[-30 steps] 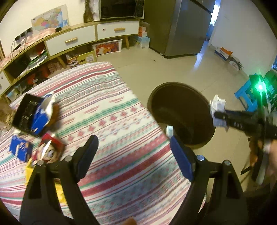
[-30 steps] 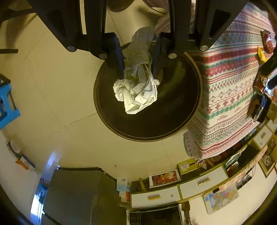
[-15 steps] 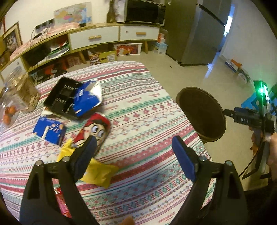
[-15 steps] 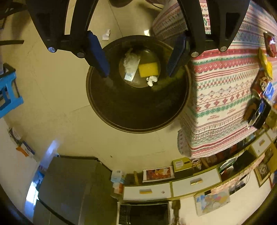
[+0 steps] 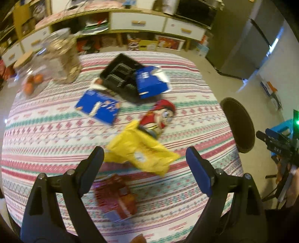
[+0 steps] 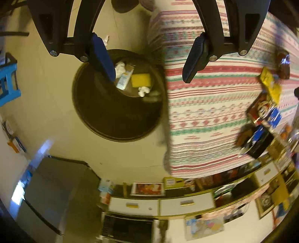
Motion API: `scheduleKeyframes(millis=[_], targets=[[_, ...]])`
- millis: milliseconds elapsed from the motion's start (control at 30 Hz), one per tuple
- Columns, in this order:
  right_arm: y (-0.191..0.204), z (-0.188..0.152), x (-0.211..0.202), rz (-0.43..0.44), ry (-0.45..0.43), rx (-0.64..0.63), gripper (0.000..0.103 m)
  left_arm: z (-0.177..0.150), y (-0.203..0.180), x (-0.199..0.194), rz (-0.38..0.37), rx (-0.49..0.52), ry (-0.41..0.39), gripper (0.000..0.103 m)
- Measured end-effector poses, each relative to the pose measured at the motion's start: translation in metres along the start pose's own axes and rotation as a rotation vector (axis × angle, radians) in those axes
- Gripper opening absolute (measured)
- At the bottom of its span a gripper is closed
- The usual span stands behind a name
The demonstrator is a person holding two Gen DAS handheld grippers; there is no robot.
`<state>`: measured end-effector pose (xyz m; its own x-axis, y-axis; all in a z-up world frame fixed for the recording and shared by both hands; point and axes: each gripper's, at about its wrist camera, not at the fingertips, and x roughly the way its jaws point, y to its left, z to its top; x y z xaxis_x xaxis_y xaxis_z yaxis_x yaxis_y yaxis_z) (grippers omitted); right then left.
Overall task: Collect trash
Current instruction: 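Move both tools back over the table toward the red can, then reach the right tool toward the yellow bag beside the red can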
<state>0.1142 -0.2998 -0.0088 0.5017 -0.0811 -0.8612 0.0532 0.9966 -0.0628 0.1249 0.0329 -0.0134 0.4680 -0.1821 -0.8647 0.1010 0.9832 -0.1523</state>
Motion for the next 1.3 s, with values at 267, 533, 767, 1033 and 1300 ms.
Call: scheduleKeyframes(millis=[267, 533, 767, 1033, 1300], targets=[[0.056, 0.003, 0.006, 0.04, 0.015, -0.097, 0.079, -0.017, 0.047, 0.009, 0.016, -0.095, 0.083, 0.089], [0.098, 0.005, 0.016, 0.068, 0.034, -0.156, 0.08, -0.02, 0.071, 0.023, 0.033, -0.146, 0.127, 0.089], [0.138, 0.006, 0.023, 0.1, 0.049, -0.207, 0.08, -0.007, 0.1, 0.03, 0.065, -0.241, 0.116, 0.089], [0.199, 0.004, 0.036, 0.151, 0.075, -0.299, 0.08, -0.01, 0.117, 0.024, 0.119, -0.246, 0.094, 0.089], [0.272, -0.014, 0.062, 0.242, 0.169, -0.472, 0.08, -0.016, 0.133, 0.018, 0.107, -0.267, 0.095, 0.089]])
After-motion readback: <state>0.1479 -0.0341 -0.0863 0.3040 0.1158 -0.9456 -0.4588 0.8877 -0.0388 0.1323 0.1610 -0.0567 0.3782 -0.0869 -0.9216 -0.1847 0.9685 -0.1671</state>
